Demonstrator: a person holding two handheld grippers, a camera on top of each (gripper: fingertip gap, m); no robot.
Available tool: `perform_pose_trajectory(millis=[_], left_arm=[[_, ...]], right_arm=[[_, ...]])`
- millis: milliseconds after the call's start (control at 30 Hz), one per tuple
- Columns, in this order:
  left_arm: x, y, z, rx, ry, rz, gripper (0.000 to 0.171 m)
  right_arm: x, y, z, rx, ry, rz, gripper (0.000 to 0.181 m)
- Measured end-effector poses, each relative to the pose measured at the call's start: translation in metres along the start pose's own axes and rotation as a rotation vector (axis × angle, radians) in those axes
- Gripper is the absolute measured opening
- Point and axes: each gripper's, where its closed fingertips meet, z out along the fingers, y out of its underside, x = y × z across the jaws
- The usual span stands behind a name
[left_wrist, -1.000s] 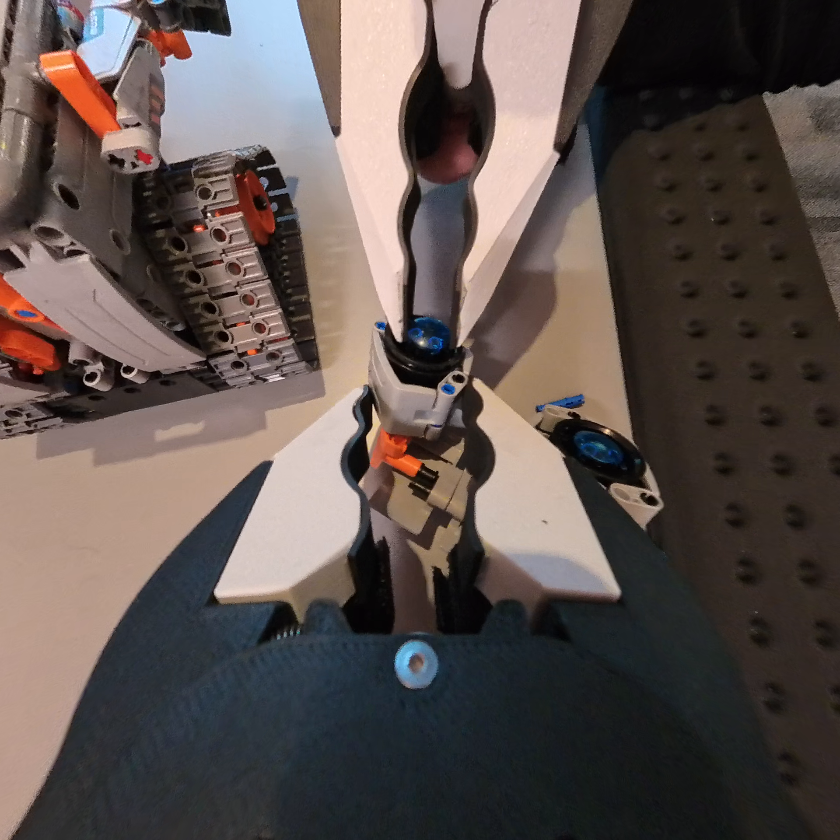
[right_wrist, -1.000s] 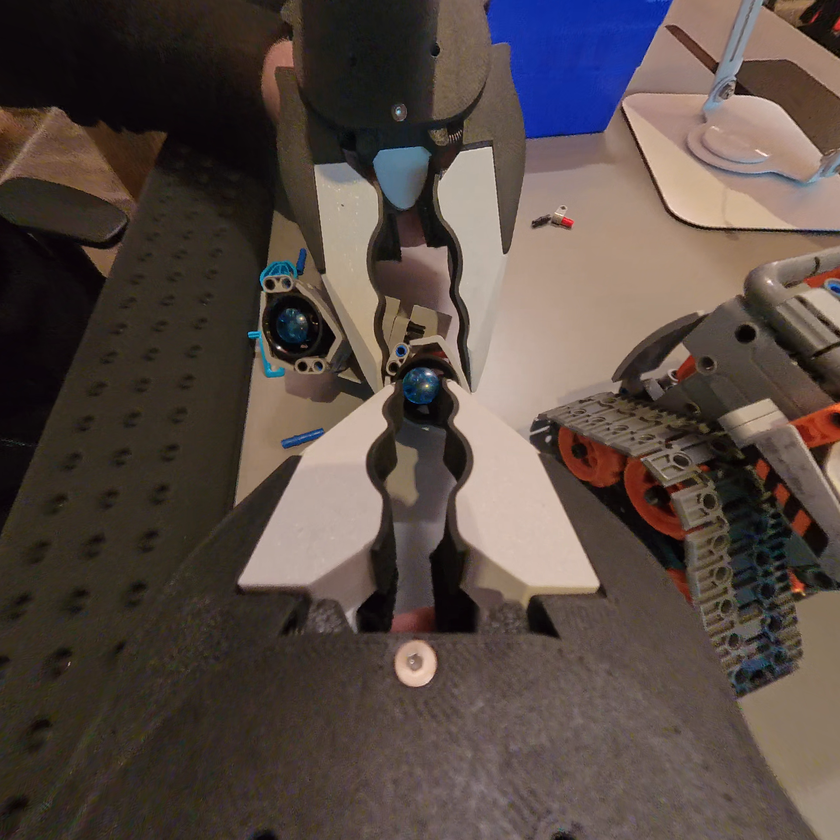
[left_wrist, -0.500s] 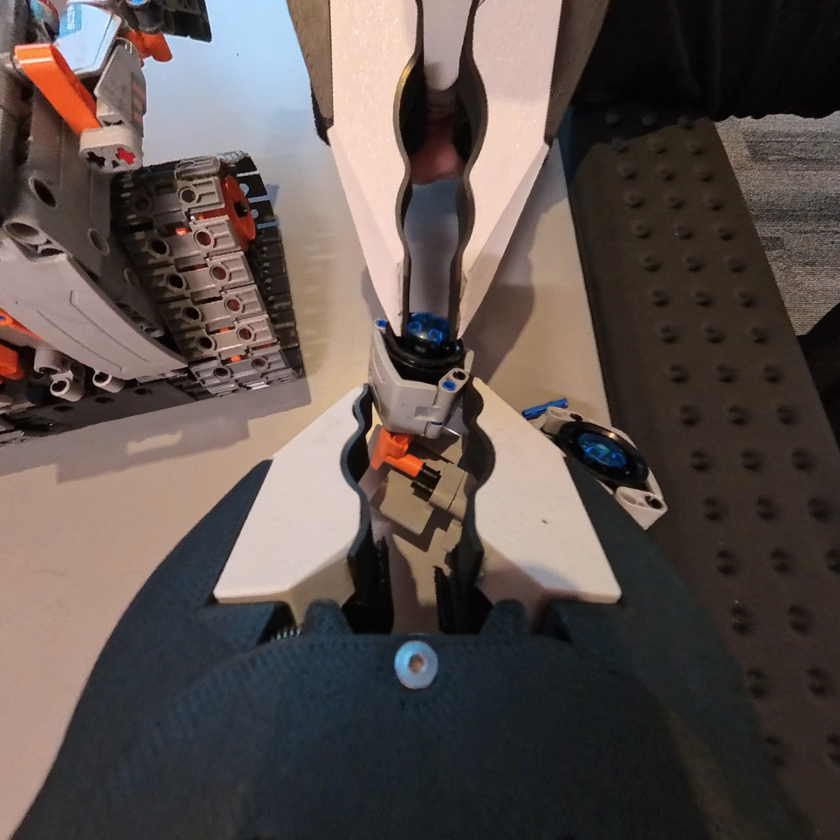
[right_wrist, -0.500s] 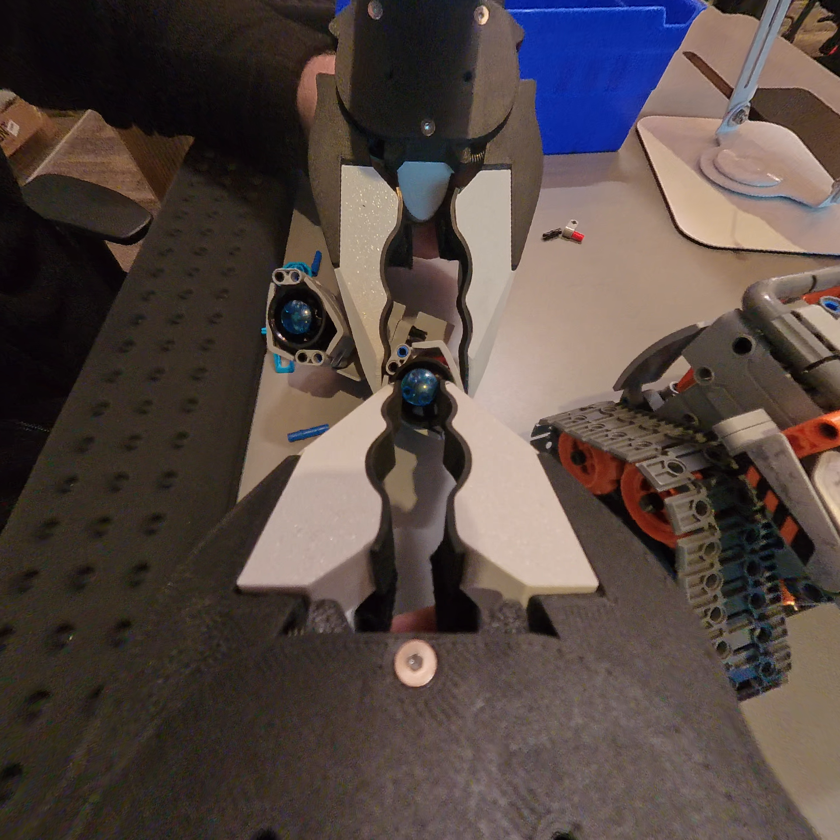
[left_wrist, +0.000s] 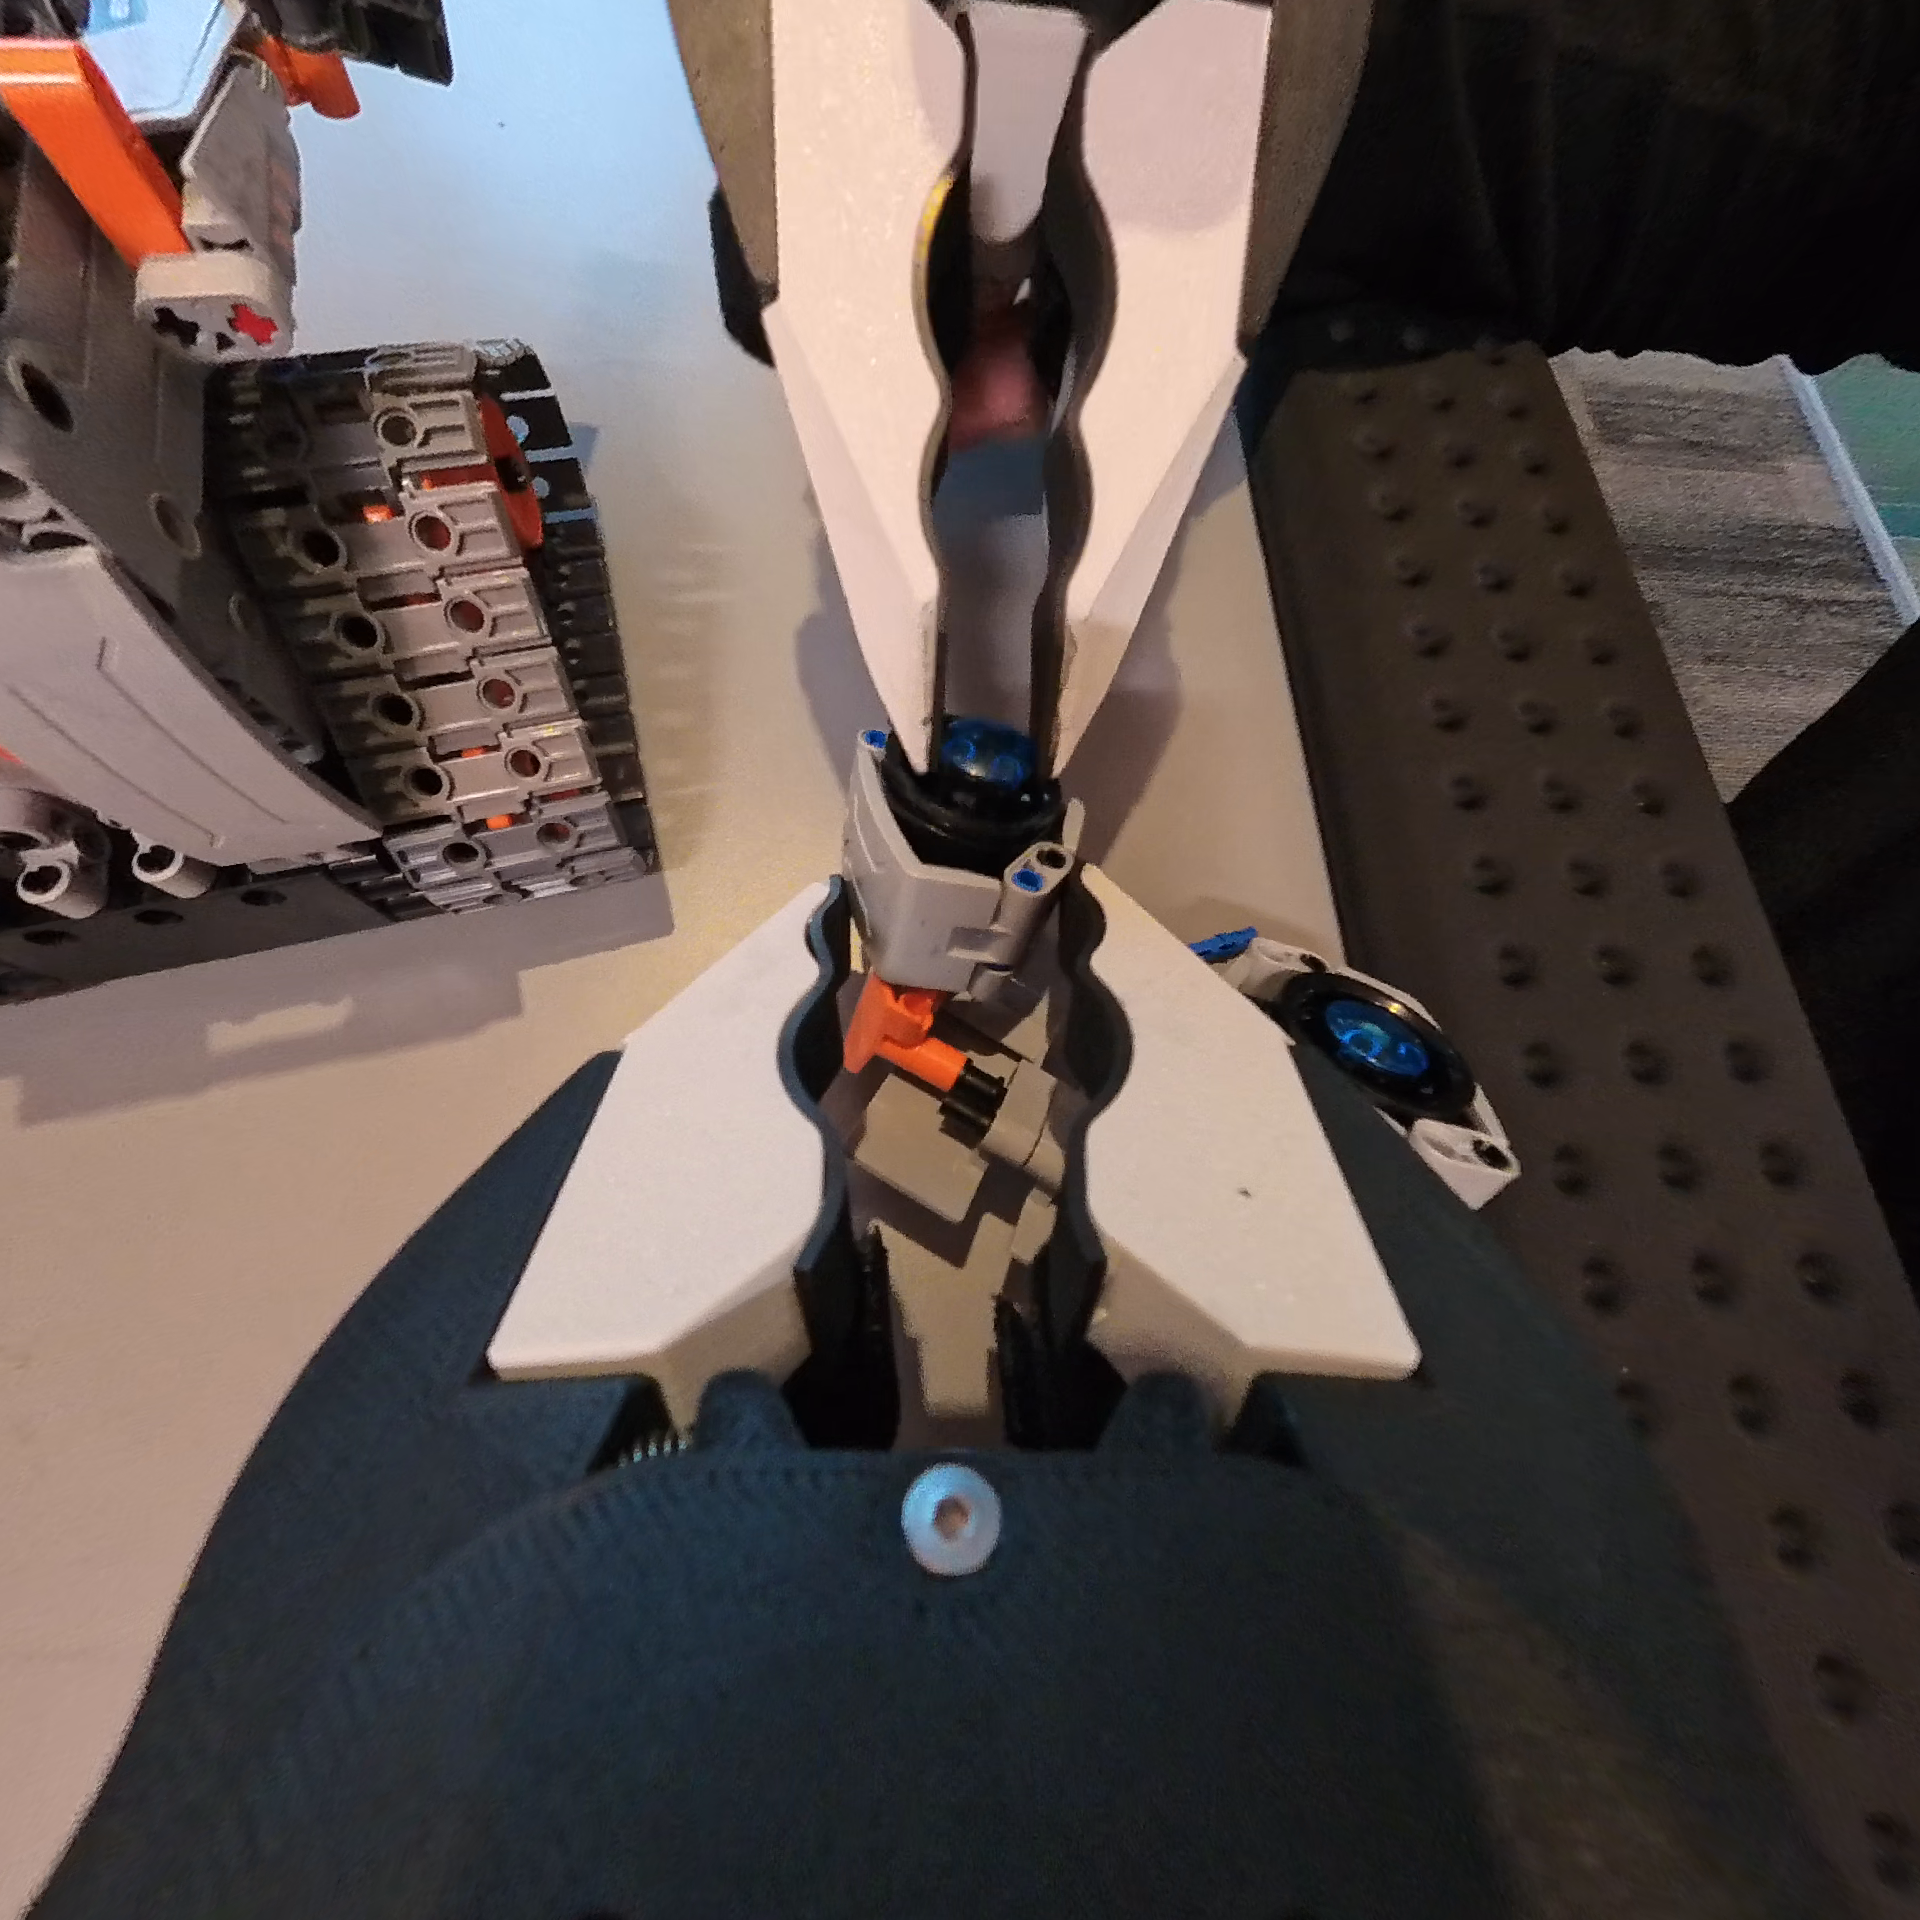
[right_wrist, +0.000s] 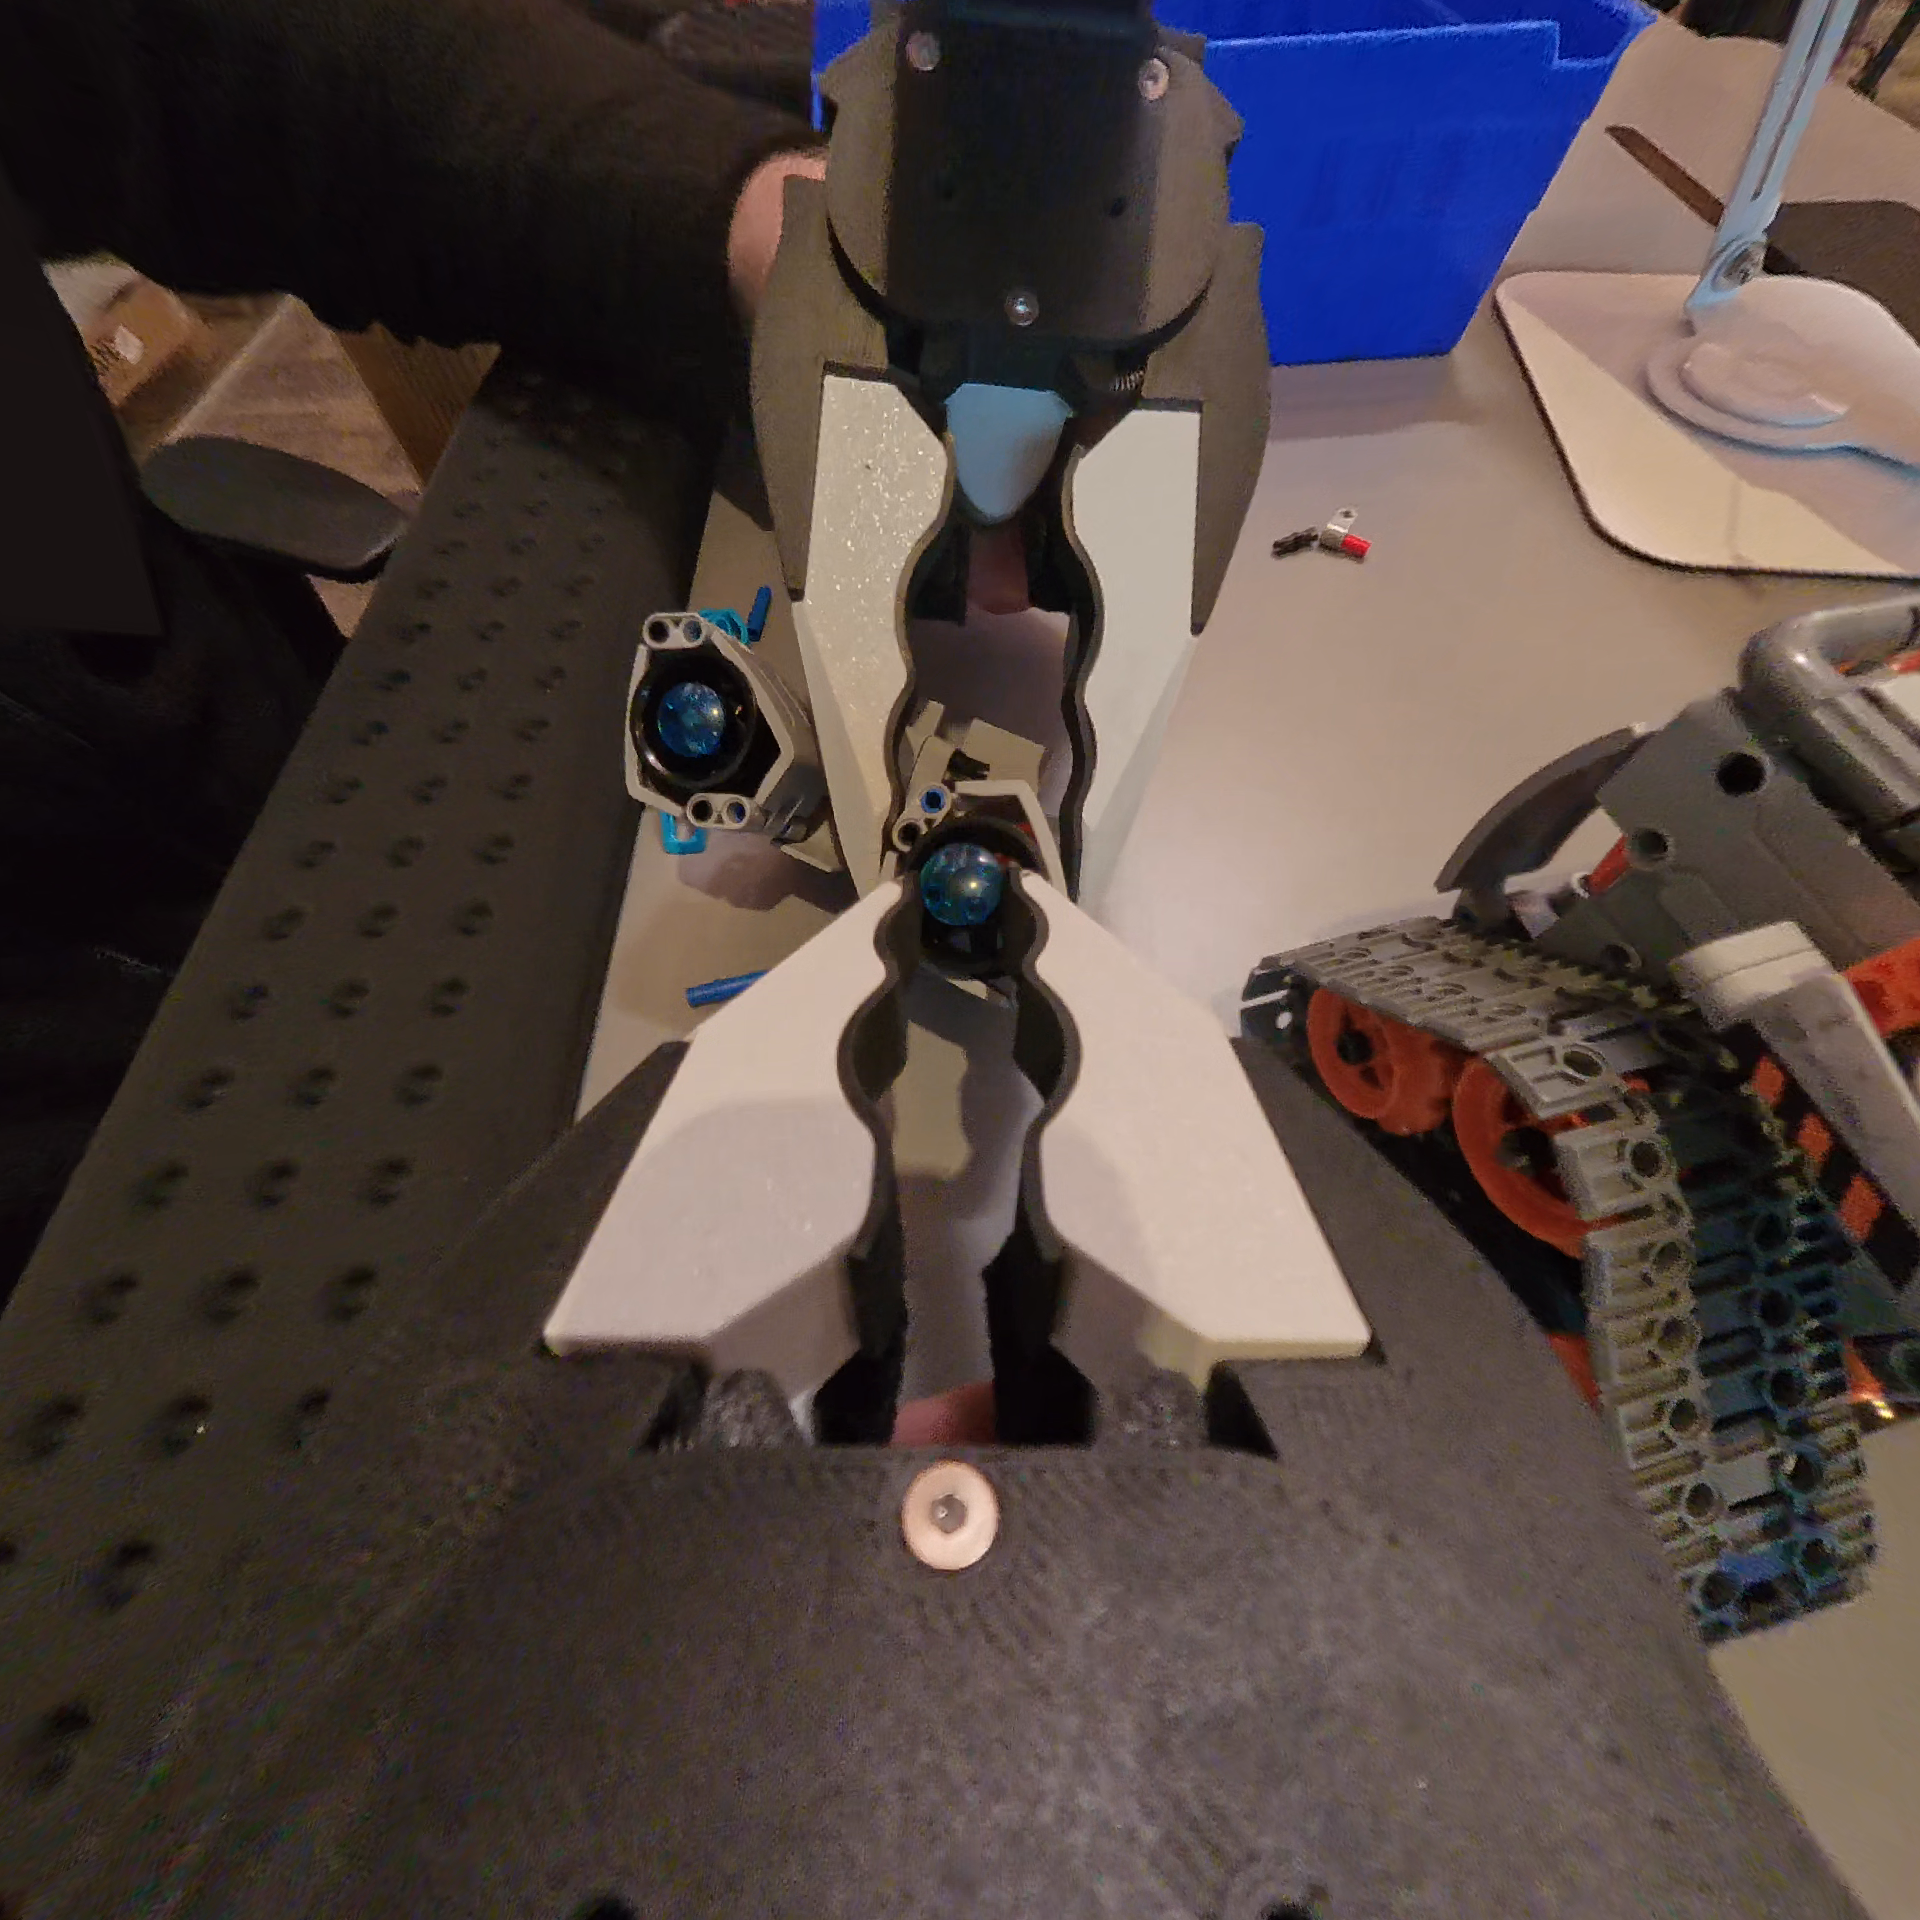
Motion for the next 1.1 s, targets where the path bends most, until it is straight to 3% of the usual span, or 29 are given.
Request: perform_pose_trajectory(millis=[467,1100], left_arm=[[0.0024,0.0007,0.0028,0.002,0.032,-0.011,0.036],[0.0031,-0.0006,0.0021,0.026,0.052,-0.027,0.038]], right_arm=[[-0.0014,0.0059,-0.0001,-0.097,0.043,-0.065,0.013],[-0.0021,0.0032,-0.0026,-0.033,0.043,0.006,0.013]])
